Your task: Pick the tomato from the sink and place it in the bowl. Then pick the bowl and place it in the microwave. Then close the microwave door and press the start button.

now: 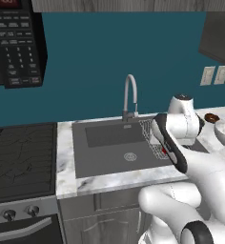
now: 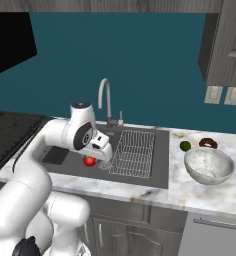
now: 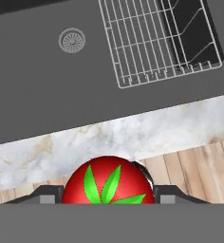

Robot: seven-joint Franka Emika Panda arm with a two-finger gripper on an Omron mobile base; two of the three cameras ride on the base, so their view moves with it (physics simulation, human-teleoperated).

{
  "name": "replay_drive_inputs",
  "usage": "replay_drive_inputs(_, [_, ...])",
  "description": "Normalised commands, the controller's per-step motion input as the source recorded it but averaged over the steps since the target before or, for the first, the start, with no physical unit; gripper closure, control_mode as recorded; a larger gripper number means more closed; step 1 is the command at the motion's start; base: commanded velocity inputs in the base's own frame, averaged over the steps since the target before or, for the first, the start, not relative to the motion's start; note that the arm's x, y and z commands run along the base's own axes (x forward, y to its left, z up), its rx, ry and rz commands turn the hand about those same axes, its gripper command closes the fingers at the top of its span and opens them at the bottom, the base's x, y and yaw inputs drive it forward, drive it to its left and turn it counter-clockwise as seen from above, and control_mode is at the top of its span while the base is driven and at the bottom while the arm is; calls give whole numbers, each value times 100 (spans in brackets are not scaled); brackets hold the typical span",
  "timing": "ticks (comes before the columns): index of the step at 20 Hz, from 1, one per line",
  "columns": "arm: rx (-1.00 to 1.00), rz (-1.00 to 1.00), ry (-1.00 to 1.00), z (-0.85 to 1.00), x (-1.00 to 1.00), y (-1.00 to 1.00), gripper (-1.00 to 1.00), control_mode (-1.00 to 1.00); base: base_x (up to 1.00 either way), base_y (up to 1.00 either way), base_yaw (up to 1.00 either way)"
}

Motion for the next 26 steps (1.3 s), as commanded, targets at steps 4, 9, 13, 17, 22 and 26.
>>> replay_drive_inputs(4, [0,-8,1,39,-34,-100,100,-100,0,0,0])
replay_drive_inputs(9, [-1,-4,0,40,-4,-100,100,-100,0,0,0])
replay_drive_inputs(13, [-2,-1,1,38,11,-100,100,-100,0,0,0])
replay_drive_inputs(17, [0,0,1,29,22,-100,100,-100,0,0,0])
replay_drive_inputs(22, [-1,0,2,2,28,-97,100,-100,0,0,0])
replay_drive_inputs(26, [-3,0,0,-3,31,-69,100,-100,0,0,0])
